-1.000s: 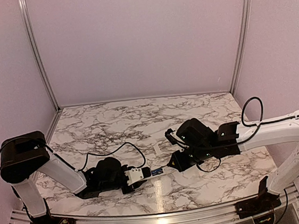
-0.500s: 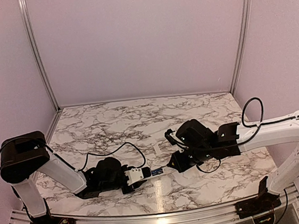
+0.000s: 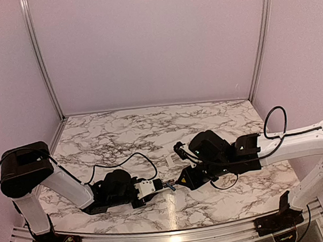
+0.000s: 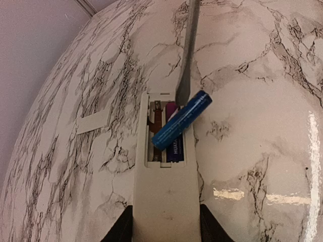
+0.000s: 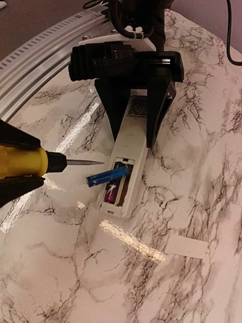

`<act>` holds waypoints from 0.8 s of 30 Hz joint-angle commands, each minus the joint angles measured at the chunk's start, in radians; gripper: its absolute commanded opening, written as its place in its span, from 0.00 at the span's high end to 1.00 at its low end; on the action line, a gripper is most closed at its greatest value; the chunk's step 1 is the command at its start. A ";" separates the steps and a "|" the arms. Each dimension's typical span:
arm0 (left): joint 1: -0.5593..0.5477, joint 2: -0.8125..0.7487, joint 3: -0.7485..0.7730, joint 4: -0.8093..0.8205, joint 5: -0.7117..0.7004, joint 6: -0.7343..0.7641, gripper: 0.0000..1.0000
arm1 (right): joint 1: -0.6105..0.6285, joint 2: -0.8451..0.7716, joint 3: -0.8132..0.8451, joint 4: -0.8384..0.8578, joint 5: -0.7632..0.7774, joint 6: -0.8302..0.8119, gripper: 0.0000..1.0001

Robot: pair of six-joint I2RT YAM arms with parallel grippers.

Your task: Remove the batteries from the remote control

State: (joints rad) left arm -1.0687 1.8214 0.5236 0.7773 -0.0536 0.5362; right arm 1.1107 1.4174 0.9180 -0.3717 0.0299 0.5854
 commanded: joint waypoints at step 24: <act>-0.011 0.008 0.009 0.011 0.030 0.007 1.00 | 0.021 -0.048 0.023 0.023 0.019 0.011 1.00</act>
State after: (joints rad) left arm -1.0748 1.8214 0.5274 0.7765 -0.0345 0.5392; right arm 1.1248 1.3911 0.9180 -0.3313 0.0196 0.6090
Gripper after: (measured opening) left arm 0.374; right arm 0.135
